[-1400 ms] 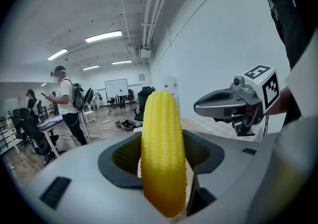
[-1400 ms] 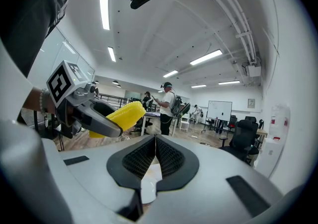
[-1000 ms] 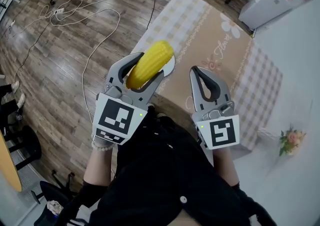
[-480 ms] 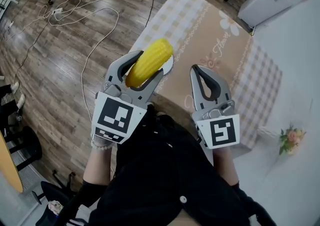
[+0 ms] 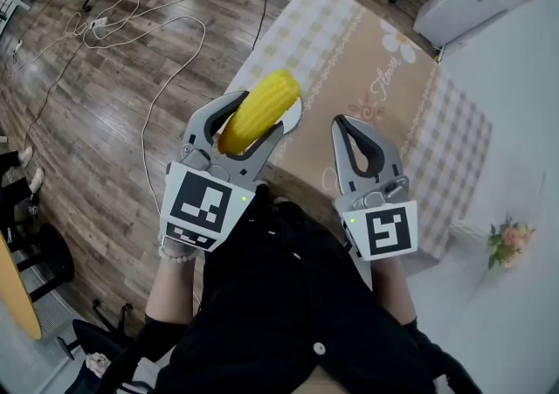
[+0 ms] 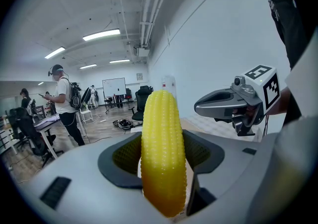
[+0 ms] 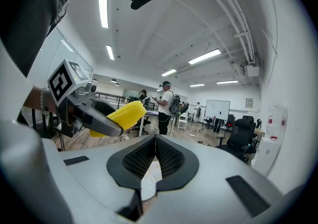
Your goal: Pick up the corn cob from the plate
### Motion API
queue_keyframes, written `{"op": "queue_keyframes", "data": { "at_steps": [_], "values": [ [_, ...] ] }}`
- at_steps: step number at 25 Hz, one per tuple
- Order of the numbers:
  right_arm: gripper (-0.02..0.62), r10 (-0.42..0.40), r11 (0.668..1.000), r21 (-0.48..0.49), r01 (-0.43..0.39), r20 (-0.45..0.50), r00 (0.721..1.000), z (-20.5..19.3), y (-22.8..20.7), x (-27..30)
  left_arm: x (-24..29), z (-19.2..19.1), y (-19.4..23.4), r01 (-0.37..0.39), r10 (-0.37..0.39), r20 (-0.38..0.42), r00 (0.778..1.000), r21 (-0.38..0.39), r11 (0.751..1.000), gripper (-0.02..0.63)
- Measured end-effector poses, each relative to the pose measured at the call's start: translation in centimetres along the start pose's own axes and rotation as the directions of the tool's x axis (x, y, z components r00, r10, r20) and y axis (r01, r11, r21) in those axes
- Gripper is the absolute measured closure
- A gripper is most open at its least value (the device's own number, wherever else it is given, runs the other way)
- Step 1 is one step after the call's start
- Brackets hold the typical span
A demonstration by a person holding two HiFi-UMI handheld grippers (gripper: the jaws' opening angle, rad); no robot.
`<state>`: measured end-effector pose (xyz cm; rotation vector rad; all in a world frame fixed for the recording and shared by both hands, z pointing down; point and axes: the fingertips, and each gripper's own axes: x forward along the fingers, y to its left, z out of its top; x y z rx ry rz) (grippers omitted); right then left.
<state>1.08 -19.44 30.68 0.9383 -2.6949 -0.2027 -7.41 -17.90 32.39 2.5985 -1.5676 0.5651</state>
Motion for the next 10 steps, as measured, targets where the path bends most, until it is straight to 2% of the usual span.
{"op": "queue_keyframes", "data": {
  "at_steps": [10],
  "values": [
    [0.554,0.007,1.0,0.0,-0.007,0.006,1.0,0.08,0.56,0.47,0.0,-0.61,0.27,0.003,-0.003,-0.006,1.0,-0.004,1.0,0.348]
  ]
}}
